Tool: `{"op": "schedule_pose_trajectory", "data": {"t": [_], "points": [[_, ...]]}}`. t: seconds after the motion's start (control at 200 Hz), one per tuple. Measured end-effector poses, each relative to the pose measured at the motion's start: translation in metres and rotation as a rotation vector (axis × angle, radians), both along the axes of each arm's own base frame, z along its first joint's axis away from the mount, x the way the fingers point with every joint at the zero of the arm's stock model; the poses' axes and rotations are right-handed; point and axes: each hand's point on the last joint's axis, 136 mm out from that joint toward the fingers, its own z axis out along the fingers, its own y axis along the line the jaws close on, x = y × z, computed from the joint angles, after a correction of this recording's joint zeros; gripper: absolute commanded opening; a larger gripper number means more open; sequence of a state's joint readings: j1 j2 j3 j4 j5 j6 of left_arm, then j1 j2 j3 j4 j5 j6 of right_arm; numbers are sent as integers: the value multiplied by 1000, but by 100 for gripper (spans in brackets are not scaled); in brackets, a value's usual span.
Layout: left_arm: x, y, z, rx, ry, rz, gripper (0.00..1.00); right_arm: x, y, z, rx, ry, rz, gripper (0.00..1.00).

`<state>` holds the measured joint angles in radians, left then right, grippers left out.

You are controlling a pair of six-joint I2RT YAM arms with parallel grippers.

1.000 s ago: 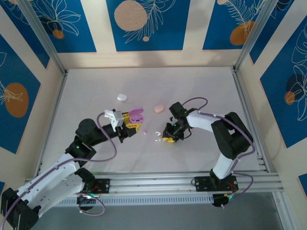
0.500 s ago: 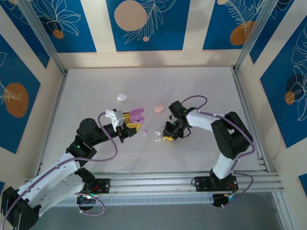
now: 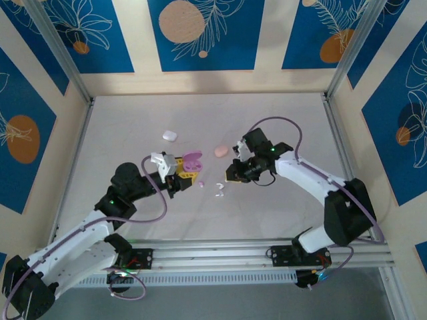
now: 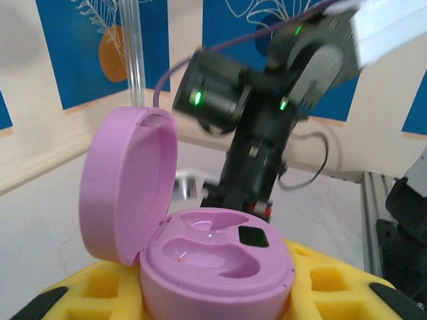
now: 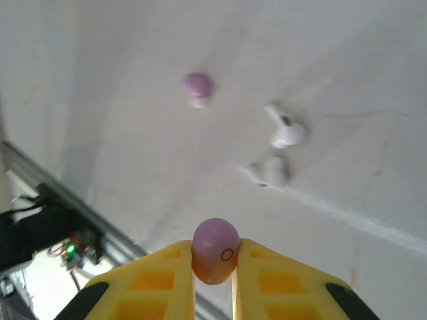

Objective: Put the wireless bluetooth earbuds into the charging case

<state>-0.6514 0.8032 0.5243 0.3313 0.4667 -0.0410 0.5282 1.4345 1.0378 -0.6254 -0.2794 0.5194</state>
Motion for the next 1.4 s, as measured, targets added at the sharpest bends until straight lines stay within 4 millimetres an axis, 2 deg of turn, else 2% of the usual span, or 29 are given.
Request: {"op": "schedule_pose_trajectory", "data": {"t": [0.18, 0.275, 0.49, 0.635, 0.8, 0.975, 1.201, 1.401], "points": [[8, -6, -18, 47, 28, 3, 28, -13, 13, 71, 164, -131, 119, 18], [12, -8, -27, 66, 49, 3, 28, -22, 19, 98, 224, -172, 168, 18], [21, -16, -39, 87, 55, 0, 27, -47, 38, 137, 276, -242, 287, 19], [21, -22, -37, 81, 20, -12, 27, -57, 49, 157, 286, -296, 335, 19], [19, -26, -29, 66, -30, -22, 27, -56, 58, 166, 274, -334, 348, 19], [17, -28, -27, 71, -56, -26, 28, -49, 70, 156, 236, -324, 354, 19], [14, -29, -27, 72, -60, -34, 28, -41, 76, 147, 199, -316, 342, 19], [14, -29, -27, 79, -71, -34, 28, -38, 79, 148, 194, -323, 340, 19]]}}
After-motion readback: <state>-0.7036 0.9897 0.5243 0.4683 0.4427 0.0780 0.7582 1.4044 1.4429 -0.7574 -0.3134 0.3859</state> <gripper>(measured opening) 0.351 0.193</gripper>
